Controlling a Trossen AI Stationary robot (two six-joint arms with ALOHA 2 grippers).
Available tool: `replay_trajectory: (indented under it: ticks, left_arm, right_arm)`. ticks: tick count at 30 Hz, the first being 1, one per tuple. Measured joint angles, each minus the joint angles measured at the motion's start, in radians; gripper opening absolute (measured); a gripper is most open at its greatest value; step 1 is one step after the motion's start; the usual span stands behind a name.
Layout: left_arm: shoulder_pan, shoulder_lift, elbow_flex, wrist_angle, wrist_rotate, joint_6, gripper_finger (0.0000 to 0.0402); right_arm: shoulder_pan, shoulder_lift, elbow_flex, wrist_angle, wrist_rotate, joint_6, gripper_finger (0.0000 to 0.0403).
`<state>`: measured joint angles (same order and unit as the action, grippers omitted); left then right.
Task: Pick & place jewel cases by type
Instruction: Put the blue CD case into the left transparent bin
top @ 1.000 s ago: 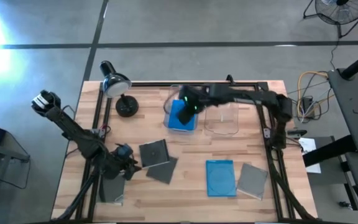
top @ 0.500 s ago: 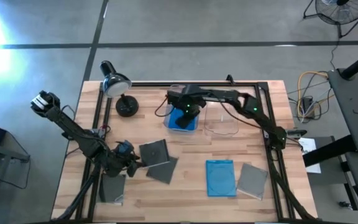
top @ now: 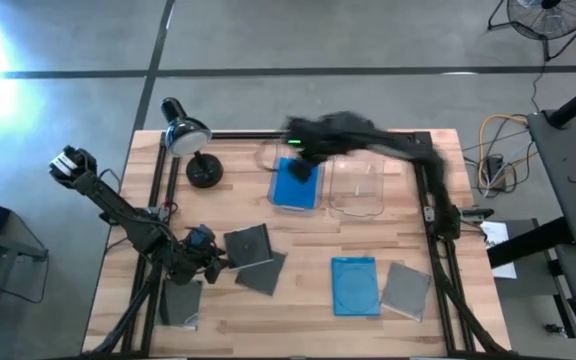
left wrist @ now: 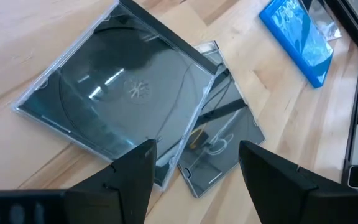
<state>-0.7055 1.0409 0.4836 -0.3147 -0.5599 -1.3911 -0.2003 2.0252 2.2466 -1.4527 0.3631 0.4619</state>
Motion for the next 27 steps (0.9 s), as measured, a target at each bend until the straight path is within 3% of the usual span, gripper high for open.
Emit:
replay_trajectory:
  ticks: [2, 3, 7, 12, 16, 20, 27]
  left_arm:
    - [0.002, 0.000, 0.000, 0.001, 0.000, 0.003, 0.0213]
    - [0.002, 0.001, 0.000, 0.000, 0.000, 0.007, 0.0213]
    - [0.012, 0.002, 0.000, 0.046, 0.016, 0.067, 0.0213]
    - [0.122, 0.017, 0.000, 0.216, 0.223, 0.269, 0.0213]
    - [0.252, 0.065, 0.000, 0.352, 0.394, 0.380, 0.0213]
    - [0.351, 0.165, 0.023, 0.467, 0.550, 0.467, 0.0213]
    - [0.380, 0.455, 0.268, 0.446, 0.646, 0.699, 0.0213]
  right_arm:
    - [0.080, -0.146, -0.140, -0.026, 0.109, 0.126, 0.0101]
    - [0.123, -0.209, -0.226, -0.033, 0.109, 0.188, 0.0105]
    - [0.295, -0.354, -0.569, -0.006, -0.026, 0.542, 0.0120]
    - [0.532, -0.572, -0.887, 0.098, -0.152, 1.004, 0.0142]
    - [0.698, -0.631, -1.106, 0.300, -0.145, 1.327, 0.0173]
    - [0.805, -0.669, -1.281, 0.556, -0.146, 1.512, 0.0214]
    - [0.873, -0.596, -1.453, 0.706, -0.129, 1.686, 0.0269]
